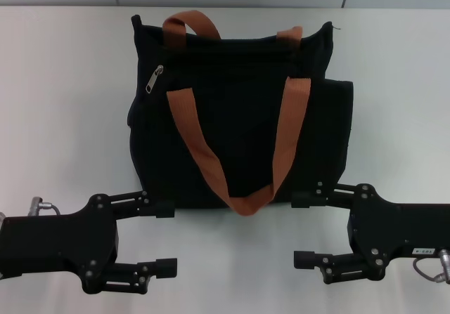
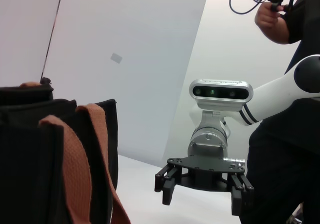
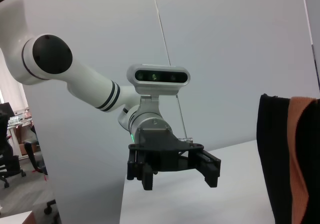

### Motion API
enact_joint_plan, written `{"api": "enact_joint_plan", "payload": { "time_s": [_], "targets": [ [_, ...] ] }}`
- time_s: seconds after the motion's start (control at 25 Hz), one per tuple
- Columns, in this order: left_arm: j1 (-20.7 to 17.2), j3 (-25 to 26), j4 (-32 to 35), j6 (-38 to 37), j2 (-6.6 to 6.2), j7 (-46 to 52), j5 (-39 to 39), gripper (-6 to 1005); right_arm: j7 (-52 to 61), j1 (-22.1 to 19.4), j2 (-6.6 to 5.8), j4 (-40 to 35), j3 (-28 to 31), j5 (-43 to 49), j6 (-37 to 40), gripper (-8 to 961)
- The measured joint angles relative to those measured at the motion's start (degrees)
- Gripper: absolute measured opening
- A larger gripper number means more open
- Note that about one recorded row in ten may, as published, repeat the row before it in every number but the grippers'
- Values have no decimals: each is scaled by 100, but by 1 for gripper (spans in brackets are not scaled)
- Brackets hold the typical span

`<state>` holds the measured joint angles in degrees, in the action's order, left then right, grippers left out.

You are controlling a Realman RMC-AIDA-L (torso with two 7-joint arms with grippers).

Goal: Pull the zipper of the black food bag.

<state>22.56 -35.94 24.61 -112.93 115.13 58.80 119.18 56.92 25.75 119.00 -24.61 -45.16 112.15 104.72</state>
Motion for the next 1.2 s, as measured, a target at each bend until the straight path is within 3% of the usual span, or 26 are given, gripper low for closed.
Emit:
{"api": "enact_joint_plan", "payload": {
  "time_s": [0.88,1.16,1.2],
  "targets": [
    [41,69,52,-167,9,-20,-74,813,33,-1,-9,-8,12,-1,-4,836],
    [215,101,44,-241,83,-130,-785,814,16,-6,-10,9,15,-1,1,836],
    [289,83,44,-246,117,-180,-1365,814,16,-6,-10,9,15,-1,1,836]
  ]
}}
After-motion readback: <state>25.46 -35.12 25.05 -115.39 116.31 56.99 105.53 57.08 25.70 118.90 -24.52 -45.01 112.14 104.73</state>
